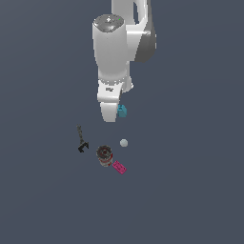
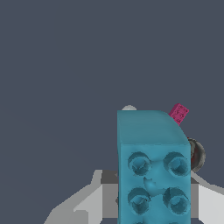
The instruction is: Pick up a designated object from a clutter of objects.
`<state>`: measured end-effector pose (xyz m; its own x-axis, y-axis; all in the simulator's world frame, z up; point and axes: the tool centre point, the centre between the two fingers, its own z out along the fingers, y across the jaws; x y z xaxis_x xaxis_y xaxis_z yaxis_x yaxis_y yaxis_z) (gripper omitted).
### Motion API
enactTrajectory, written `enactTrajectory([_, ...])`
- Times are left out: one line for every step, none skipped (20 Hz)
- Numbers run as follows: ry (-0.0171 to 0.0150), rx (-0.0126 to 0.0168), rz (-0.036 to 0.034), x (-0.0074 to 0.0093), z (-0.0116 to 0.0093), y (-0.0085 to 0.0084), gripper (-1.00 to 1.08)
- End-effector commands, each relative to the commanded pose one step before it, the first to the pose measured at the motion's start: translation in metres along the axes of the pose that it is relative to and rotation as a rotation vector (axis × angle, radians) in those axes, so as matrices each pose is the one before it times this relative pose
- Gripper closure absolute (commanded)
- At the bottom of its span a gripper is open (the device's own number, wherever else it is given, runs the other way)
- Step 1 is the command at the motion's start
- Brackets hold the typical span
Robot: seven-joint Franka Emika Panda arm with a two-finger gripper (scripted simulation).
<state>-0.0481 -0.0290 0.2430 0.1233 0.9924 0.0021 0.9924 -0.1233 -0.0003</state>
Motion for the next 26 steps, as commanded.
enactTrajectory([0.00267, -0.00105, -0.00046, -0.01881, -0.02365, -0.00806, 1.08])
enactTrajectory([0.00000, 0.00000, 0.00000, -0.00734, -0.00907, -0.00293, 1.08])
enactTrajectory([0.00069, -0.00005, -0.00006, -0.00741, -0.00896, -0.00288, 1.08])
enactTrajectory([0.00000, 0.00000, 0.00000, -0.00716, -0.00879, -0.00280, 1.08])
enactTrajectory([0.00000, 0.00000, 0.00000, -0.00706, -0.00864, -0.00273, 1.08])
enactTrajectory([0.00000, 0.00000, 0.00000, -0.00697, -0.00849, -0.00265, 1.08])
enactTrajectory([0.00000, 0.00000, 0.00000, -0.00686, -0.00831, -0.00256, 1.08])
enactTrajectory([0.00000, 0.00000, 0.00000, -0.00671, -0.00810, -0.00247, 1.08])
enactTrajectory([-0.00027, 0.00013, 0.00039, -0.00662, -0.00779, -0.00234, 1.08])
enactTrajectory([0.00000, 0.00000, 0.00000, -0.00632, -0.00756, -0.00226, 1.08])
enactTrajectory([-0.00043, 0.00009, 0.00021, -0.00606, -0.00724, -0.00210, 1.08])
enactTrajectory([-0.00062, 0.00013, 0.00027, -0.00577, -0.00690, -0.00193, 1.08])
enactTrajectory([0.00000, 0.00000, 0.00000, -0.00556, -0.00650, -0.00178, 1.08])
enactTrajectory([-0.00065, 0.00012, 0.00021, -0.00505, -0.00602, -0.00158, 1.08])
enactTrajectory([-0.00046, 0.00008, 0.00015, -0.00470, -0.00555, -0.00143, 1.08])
enactTrajectory([-0.00046, 0.00008, 0.00014, -0.00430, -0.00507, -0.00128, 1.08])
enactTrajectory([-0.00046, 0.00008, 0.00013, -0.00389, -0.00458, -0.00112, 1.08])
enactTrajectory([0.00000, 0.00000, 0.00000, -0.00359, -0.00409, -0.00098, 1.08])
enactTrajectory([-0.00066, 0.00011, 0.00015, -0.00299, -0.00360, -0.00078, 1.08])
enactTrajectory([-0.00048, 0.00007, 0.00007, -0.00261, -0.00310, -0.00061, 1.08])
enactTrajectory([0.00000, 0.00000, 0.00000, -0.00235, -0.00259, -0.00045, 1.08])
enactTrajectory([0.00000, 0.00000, 0.00000, -0.00193, -0.00209, -0.00027, 1.08])
enactTrajectory([-0.00069, 0.00005, -0.00007, -0.00120, -0.00164, -0.00009, 1.08])
enactTrajectory([0.00000, 0.00000, 0.00000, -0.00107, -0.00110, -0.00001, 1.08])
enactTrajectory([0.00000, 0.00000, 0.00000, -0.00062, -0.00062, 0.00004, 1.08])
enactTrajectory([0.00000, 0.00000, 0.00000, -0.00020, -0.00019, 0.00002, 1.08])
